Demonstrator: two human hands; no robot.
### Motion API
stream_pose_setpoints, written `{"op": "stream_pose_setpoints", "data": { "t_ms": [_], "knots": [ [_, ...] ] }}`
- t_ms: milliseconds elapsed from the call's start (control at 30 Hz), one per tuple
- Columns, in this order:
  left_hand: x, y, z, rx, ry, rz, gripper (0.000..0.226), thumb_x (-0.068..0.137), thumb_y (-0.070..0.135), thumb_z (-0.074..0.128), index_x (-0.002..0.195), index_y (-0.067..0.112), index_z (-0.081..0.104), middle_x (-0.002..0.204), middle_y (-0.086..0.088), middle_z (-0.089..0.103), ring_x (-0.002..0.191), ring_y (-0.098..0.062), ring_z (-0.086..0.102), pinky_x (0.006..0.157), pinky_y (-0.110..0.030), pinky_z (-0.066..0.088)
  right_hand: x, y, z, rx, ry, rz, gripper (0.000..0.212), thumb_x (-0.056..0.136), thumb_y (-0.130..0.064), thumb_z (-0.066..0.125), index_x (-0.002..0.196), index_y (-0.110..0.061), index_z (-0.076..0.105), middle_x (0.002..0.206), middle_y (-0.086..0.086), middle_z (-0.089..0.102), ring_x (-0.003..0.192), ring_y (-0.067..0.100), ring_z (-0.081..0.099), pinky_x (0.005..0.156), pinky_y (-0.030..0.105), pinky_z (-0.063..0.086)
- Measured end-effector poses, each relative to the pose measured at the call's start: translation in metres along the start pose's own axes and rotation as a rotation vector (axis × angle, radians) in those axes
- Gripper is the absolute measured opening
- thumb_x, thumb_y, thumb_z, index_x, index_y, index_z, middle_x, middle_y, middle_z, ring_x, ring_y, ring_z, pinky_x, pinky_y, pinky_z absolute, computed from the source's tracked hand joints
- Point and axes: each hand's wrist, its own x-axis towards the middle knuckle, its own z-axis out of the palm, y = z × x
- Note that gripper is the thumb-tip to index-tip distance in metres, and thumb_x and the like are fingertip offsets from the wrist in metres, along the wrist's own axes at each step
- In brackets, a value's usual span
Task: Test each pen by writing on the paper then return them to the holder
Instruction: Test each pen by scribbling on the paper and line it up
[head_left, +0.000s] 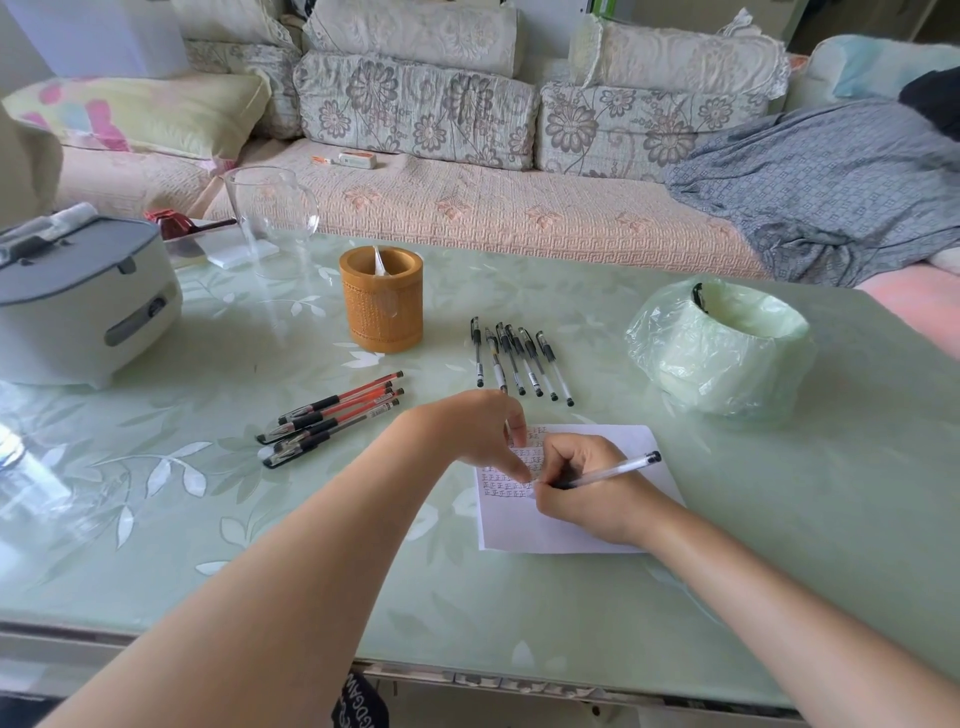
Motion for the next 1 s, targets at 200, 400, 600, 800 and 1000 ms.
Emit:
{"op": "stream_pose_setpoints", "data": {
  "t_ms": [200, 400, 600, 800, 1000],
  "knots": [
    [-0.007, 0.002, -0.004, 0.012, -0.02, 0.02, 0.046, 0.071, 0.045, 0.082, 0.108, 0.027, 0.062, 0.099, 0.01, 0.058, 0.092, -0.014, 0.058, 0.079, -0.029, 0.049, 0.001, -0.003, -0.001, 0.133, 0.05, 0.002, 0.021, 0.073, -0.005, 0.064, 0.066, -0.007, 0.045, 0.059, 0.003, 0.045, 0.053, 0.014, 0.038, 0.053, 0.028, 0.03],
    [-0.023, -0.008, -0.022, -0.001, -0.016, 0.005, 0.037, 0.08, 0.04, 0.076, 0.112, 0.031, 0.06, 0.105, 0.012, 0.062, 0.091, -0.011, 0.059, 0.08, -0.027, 0.046, 0.001, -0.006, -0.003, 0.298, 0.143, 0.033, 0.016, 0.086, 0.005, 0.066, 0.081, -0.009, 0.062, 0.056, -0.003, 0.055, 0.046, 0.01, 0.045, 0.045, 0.023, 0.034],
    [-0.032, -0.018, -0.029, 0.079, -0.032, -0.072, 0.033, 0.079, 0.03, 0.078, 0.109, 0.032, 0.064, 0.105, 0.013, 0.063, 0.092, -0.011, 0.06, 0.077, -0.025, 0.046, 0.002, -0.011, -0.008, 0.337, 0.135, 0.061, 0.031, 0.098, 0.002, 0.049, 0.118, -0.013, 0.066, 0.093, 0.014, 0.073, 0.059, 0.02, 0.06, 0.043, 0.028, 0.043],
    [-0.026, -0.012, -0.021, 0.118, -0.026, -0.056, 0.019, 0.082, 0.035, 0.074, 0.099, 0.03, 0.066, 0.097, 0.013, 0.056, 0.095, -0.013, 0.057, 0.083, -0.03, 0.046, 0.002, -0.022, -0.024, 0.59, 0.106, 0.044, 0.037, 0.1, -0.002, 0.044, 0.135, -0.009, 0.054, 0.118, 0.026, 0.063, 0.075, 0.03, 0.065, 0.055, 0.036, 0.052],
    [-0.026, -0.008, -0.024, 0.024, 0.004, -0.031, 0.009, 0.092, 0.031, 0.062, 0.095, 0.032, 0.07, 0.087, 0.02, 0.061, 0.082, -0.005, 0.058, 0.065, -0.018, 0.042, 0.005, -0.02, -0.036, 0.34, 0.15, 0.042, 0.031, 0.098, 0.002, 0.043, 0.113, -0.02, 0.058, 0.102, 0.013, 0.066, 0.058, 0.025, 0.061, 0.05, 0.035, 0.051]
  ]
}}
